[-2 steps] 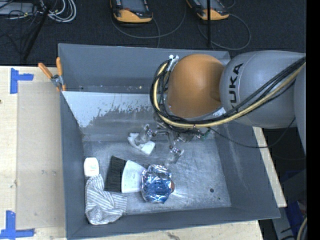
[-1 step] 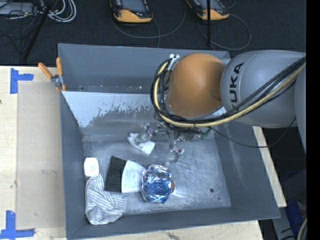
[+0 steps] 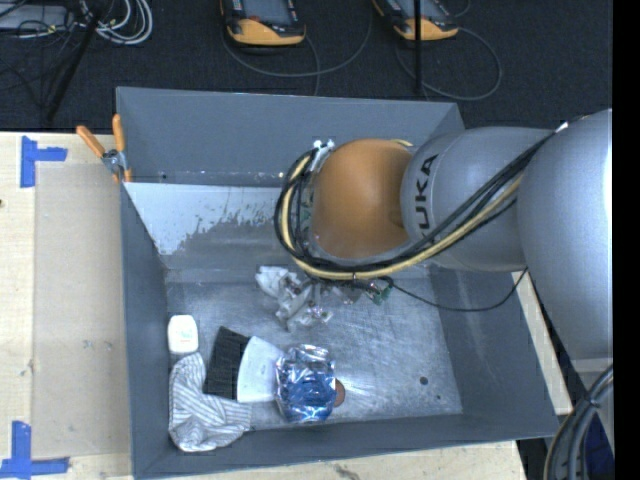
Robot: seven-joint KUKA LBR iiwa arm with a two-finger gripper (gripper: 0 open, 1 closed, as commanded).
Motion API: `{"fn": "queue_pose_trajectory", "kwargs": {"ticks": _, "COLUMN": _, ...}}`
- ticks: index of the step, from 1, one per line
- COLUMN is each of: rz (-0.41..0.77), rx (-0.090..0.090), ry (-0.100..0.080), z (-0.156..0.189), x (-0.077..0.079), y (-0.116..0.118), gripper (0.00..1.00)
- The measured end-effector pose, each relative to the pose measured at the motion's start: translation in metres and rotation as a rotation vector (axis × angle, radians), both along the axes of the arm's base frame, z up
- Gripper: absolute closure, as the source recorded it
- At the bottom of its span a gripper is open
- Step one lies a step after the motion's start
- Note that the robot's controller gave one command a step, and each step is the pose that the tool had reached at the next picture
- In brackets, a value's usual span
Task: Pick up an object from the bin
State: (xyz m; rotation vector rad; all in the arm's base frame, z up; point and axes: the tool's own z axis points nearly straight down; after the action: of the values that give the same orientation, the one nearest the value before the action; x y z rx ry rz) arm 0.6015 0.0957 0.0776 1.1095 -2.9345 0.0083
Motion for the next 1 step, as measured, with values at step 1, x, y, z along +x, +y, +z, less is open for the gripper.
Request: {"fn": "queue_pose_trajectory", "kwargs": {"ticks": 1, "rz": 0.000, "rx": 0.001, "ry": -0.001, "z": 0.0001, "x": 0.0001, "y": 0.0001, "gripper": 1.00}}
